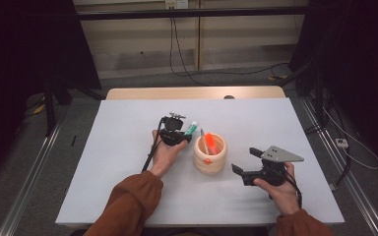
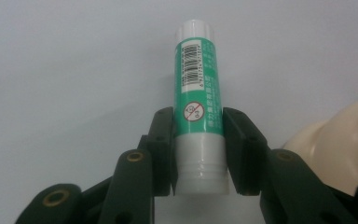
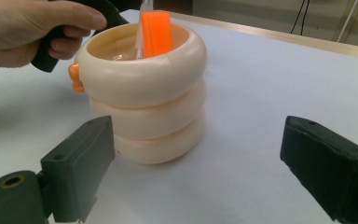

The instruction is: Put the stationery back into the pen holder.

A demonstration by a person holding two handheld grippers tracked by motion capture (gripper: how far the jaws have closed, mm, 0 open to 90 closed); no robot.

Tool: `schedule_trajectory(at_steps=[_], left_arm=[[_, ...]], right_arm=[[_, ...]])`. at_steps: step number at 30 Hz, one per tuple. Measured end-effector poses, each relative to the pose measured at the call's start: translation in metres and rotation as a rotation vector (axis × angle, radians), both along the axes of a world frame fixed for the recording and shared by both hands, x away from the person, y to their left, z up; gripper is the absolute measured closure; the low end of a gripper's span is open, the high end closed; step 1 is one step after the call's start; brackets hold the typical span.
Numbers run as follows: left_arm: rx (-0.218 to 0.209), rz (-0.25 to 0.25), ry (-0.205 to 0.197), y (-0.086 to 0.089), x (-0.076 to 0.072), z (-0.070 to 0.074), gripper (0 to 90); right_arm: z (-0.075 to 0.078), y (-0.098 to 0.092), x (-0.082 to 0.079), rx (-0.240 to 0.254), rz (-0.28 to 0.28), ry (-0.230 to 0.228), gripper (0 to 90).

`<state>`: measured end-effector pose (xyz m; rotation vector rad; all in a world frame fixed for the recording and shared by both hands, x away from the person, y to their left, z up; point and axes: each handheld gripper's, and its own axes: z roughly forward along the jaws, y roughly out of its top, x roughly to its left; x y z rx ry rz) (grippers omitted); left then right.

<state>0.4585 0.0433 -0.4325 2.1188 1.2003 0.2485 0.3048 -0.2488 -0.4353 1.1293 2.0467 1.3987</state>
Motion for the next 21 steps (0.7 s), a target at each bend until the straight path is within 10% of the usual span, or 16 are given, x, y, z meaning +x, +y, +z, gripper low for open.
schedule_trajectory(at_steps=[21], left_arm=[[-0.085,-0.257,0.008,0.077,-0.045,0.057,65.8]], right_arm=[[0.01,0.011,-0.003,-0.033,0.071,-0.011,8.7]])
